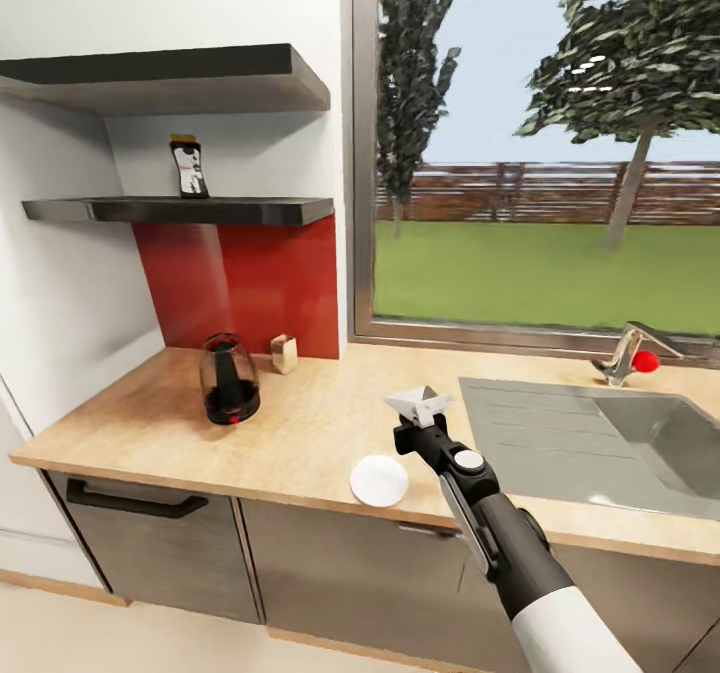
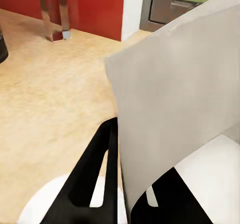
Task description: Set up a coffee station on the kitchen countertop: keep the coffee maker on the countertop, move the bottle of coffee from the kitchen shelf to the counter next to the coffee maker, place a paper coffee filter on top of the coffee maker, put the saucer next to the coffee maker with the coffee cup on the saucer, and place the electric kettle next to the coffee maker.
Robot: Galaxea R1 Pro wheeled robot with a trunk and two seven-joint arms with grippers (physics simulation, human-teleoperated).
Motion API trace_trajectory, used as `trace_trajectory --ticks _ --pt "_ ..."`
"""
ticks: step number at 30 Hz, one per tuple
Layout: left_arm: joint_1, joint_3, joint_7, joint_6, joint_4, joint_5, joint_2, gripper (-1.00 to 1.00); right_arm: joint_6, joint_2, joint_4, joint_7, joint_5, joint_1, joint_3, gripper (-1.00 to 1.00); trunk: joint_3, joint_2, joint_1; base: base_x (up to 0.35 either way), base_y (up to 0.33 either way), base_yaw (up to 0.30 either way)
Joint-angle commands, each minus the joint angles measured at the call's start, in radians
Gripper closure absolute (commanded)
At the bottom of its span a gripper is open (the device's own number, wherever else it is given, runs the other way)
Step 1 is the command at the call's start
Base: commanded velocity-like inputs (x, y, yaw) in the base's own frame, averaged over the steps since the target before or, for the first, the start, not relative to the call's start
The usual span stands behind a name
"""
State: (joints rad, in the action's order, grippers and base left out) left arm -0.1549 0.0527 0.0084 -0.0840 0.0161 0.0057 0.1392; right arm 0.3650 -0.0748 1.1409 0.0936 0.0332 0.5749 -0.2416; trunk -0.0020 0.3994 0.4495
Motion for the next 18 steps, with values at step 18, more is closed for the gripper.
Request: trace_trajectory --ticks 18 --pt "0.000 0.004 0.002 -0.003 -0.001 0.000 0.000 -1.00 0.002 0.021 0.002 0.014 -0.004 -0.021 -0.001 1.00 0.003 0.001 0.000 0.060 -0.245 -0.300"
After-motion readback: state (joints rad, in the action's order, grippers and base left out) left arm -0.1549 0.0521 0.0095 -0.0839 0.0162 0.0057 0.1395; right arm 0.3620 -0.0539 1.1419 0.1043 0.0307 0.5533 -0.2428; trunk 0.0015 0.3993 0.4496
